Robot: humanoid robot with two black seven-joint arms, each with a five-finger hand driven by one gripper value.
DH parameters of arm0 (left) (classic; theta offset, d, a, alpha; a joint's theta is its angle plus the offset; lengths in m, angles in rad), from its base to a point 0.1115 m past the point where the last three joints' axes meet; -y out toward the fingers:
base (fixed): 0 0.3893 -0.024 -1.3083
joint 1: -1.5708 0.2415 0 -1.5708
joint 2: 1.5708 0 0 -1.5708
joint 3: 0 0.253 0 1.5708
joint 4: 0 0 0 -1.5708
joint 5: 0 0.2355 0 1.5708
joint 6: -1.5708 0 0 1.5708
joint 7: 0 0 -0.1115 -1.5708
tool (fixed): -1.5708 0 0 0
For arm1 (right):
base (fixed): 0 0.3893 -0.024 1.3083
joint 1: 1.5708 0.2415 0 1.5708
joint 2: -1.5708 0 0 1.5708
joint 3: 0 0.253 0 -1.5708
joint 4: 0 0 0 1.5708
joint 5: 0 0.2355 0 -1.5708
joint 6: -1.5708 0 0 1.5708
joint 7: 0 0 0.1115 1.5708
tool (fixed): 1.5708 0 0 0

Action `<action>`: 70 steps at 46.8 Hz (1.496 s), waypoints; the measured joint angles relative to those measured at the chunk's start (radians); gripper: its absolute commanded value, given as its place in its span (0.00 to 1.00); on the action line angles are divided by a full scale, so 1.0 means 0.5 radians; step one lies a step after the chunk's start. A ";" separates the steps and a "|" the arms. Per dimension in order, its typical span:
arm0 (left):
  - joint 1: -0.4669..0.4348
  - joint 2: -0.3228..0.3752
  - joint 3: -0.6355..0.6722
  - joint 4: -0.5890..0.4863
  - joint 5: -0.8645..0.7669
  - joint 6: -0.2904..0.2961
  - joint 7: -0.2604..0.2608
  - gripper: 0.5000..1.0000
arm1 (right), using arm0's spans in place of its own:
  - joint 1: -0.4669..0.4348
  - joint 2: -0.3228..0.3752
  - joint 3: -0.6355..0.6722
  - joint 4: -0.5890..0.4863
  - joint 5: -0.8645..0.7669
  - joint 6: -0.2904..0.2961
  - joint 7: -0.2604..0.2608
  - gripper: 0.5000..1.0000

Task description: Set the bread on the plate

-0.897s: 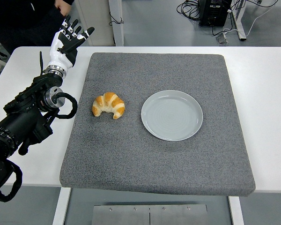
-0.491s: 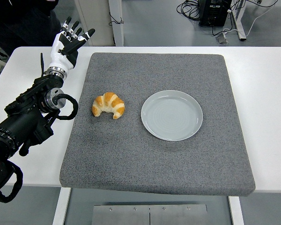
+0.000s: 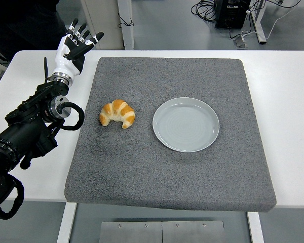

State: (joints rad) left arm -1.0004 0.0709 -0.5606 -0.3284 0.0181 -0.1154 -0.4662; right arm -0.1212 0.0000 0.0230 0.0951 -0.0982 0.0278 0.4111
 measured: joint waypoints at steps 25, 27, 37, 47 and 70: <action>0.006 0.268 0.199 -0.284 0.265 0.020 0.065 0.97 | 0.000 0.000 0.000 0.000 0.000 0.000 0.000 1.00; 0.005 0.280 0.216 -0.304 0.324 0.020 0.072 0.97 | 0.000 0.000 0.000 0.000 0.000 0.000 0.000 1.00; 0.001 0.352 0.272 -0.395 0.557 0.023 0.147 0.97 | 0.000 0.000 0.000 0.000 0.000 0.000 0.000 1.00; 0.000 0.395 0.426 -0.458 0.732 0.050 0.148 0.97 | 0.000 0.000 0.000 0.000 0.000 0.000 0.000 1.00; -0.098 0.697 0.732 -0.994 1.181 0.050 0.149 0.97 | 0.000 0.000 0.000 0.000 0.000 -0.001 0.000 1.00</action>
State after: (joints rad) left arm -1.0492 0.4193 -0.1946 -0.8254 0.6086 -0.0902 -0.3919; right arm -0.1213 0.0000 0.0230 0.0951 -0.0982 0.0274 0.4110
